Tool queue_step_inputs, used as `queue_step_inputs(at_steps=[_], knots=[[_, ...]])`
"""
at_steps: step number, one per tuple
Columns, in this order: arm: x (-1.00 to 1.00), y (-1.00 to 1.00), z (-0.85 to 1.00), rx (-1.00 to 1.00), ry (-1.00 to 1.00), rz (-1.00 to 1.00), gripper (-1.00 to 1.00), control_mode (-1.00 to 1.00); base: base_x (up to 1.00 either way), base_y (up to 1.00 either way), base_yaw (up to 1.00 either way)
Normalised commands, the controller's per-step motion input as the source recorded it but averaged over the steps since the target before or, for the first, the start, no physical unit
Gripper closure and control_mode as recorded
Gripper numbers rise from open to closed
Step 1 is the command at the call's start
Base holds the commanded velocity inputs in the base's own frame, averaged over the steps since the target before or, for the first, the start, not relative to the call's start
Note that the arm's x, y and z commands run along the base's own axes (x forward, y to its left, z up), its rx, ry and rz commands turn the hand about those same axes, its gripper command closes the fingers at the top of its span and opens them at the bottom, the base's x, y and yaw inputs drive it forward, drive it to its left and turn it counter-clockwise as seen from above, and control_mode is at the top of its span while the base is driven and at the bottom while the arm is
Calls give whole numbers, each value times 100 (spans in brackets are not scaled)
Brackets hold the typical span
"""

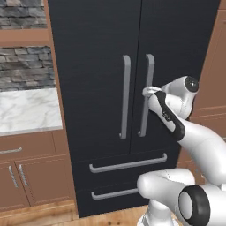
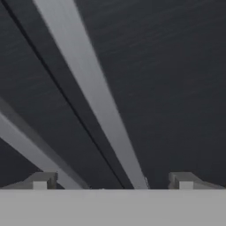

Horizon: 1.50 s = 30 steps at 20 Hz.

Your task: Open the fridge, remove the peach, carrot, and steak, and place them on any counter.

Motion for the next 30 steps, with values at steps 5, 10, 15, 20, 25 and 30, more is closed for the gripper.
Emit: queue_step_inputs(at_steps=[5, 10, 15, 20, 25, 30], knots=[[35, 0, -17, 2, -11, 0, -100, -100, 0, 0, 0], [53, 1, -18, 1, -2, 0, -100, -100, 0, 0, 0], [67, 0, -19, 1, 0, 0, -100, -100, 0, 0, 0], [74, 0, -19, 1, 1, 0, -100, -100, 0, 0, 0], [85, 0, -17, 1, 4, 3, -100, -100, 0, 0, 0], [30, 0, -3, 0, 1, 0, 100, -100, 0, 0, 0]])
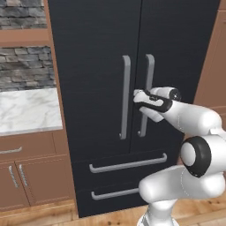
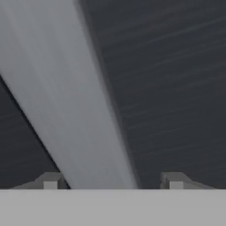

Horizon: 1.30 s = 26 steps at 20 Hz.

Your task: Open the fridge, remove the peach, carrot, and steak, and place them on any counter.

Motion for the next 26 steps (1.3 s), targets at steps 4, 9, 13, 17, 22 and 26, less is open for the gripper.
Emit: queue_step_inputs(at_steps=[4, 9, 13, 17, 22, 26], knots=[[0, 0, 0, 0, 0, 0, 100, -100, 0, 0, 0], [-83, -17, 0, 0, -1, -9, 100, -100, 0, 0, 0], [-100, -65, 0, 0, -1, -3, 100, -100, 0, 0, 0], [-100, -84, 0, 0, -1, -1, 100, -100, 0, 0, 0], [-100, -69, 0, -2, 0, 0, 100, -100, 0, 0, 0], [-100, -43, 0, -7, 4, 0, 100, -100, 0, 0, 0]])
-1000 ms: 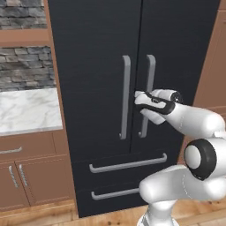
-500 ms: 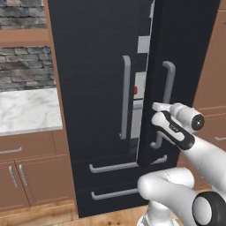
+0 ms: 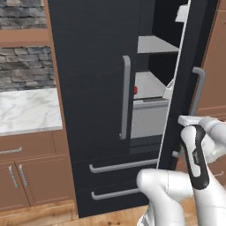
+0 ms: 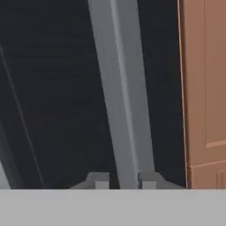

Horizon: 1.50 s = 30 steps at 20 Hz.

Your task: Open the fridge, remove the peach, carrot, and steak, and place them on any counter.

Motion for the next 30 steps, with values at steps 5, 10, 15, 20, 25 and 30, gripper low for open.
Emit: queue_step_inputs(at_steps=[5, 10, 15, 20, 25, 30], knots=[[-100, -2, 2, -16, 9, 1, -100, -100, 0, 0, 0], [-100, 4, 56, -13, 5, -5, -100, -100, 0, 0, 0], [-38, 61, 65, -19, 41, -30, -100, -100, 0, 0, 0], [5, 93, 42, -23, 46, -36, -100, -100, 0, 0, 0], [53, 82, 10, -19, 43, -28, -100, -100, 0, 0, 0], [40, 25, 48, -11, 33, -18, -100, -100, 0, 0, 0]])
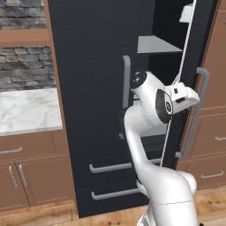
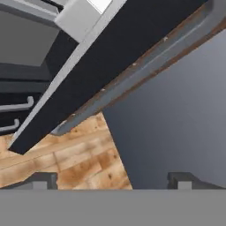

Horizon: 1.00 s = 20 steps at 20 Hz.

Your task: Open the fridge, remove the peach, carrot, and steak, and place them on any counter.

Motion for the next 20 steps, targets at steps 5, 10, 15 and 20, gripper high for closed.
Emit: queue_step_inputs(at_steps=[5, 10, 15, 20], knots=[[63, 8, 29, -28, 8, -20, -100, -100, 0, 0, 0], [75, -2, 36, -19, 3, -11, -100, -100, 0, 0, 0], [55, -23, 31, -12, 1, -7, -100, -100, 0, 0, 0], [47, -82, 7, -7, 5, -1, -100, -100, 0, 0, 0]])
